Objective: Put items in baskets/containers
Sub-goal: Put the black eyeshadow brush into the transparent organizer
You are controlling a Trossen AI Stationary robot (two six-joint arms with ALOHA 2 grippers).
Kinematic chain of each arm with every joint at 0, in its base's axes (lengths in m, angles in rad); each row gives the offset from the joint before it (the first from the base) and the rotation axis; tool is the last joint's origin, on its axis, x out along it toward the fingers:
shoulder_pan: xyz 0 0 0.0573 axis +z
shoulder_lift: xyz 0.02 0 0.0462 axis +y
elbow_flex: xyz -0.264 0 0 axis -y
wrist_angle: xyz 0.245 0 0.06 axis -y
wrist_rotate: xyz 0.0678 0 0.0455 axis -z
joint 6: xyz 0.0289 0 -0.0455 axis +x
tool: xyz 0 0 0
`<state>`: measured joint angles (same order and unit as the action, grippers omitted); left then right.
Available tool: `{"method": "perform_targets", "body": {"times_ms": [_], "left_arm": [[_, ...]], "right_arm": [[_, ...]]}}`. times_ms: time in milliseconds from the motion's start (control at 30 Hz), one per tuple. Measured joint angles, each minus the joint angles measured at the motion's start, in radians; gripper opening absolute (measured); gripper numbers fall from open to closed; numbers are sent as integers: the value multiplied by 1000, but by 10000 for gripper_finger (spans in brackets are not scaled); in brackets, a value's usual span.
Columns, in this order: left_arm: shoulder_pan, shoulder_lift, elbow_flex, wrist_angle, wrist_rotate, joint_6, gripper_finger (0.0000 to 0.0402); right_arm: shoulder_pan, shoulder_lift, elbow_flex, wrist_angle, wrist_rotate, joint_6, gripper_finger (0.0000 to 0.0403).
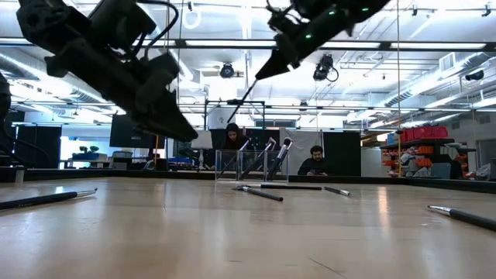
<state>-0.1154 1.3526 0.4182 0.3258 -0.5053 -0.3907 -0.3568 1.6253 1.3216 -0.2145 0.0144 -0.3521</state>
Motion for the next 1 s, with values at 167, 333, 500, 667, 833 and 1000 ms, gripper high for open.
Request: {"method": "perform_targets", "body": {"times_ms": [167, 333, 500, 667, 833, 1000], "left_arm": [[-2, 22, 0, -6, -16, -23, 203], [-10, 41, 1, -7, -17, -44, 190], [-13, 41, 1, 0, -17, -44, 186], [-13, 41, 1, 4, -19, -44, 186], [-13, 41, 1, 14, -19, -43, 186], [-13, 41, 1, 14, -18, -43, 186]], "right_arm": [[-114, 161, 188, -135, -134, -27, 0], [-169, 308, 315, -245, -202, -80, 0], [-200, 402, 378, -253, -346, -84, 0], [-224, 448, 394, -248, -386, -66, 6], [-245, 465, 394, -244, -422, -29, 8], [-260, 464, 394, -220, -426, 10, 22]]}}
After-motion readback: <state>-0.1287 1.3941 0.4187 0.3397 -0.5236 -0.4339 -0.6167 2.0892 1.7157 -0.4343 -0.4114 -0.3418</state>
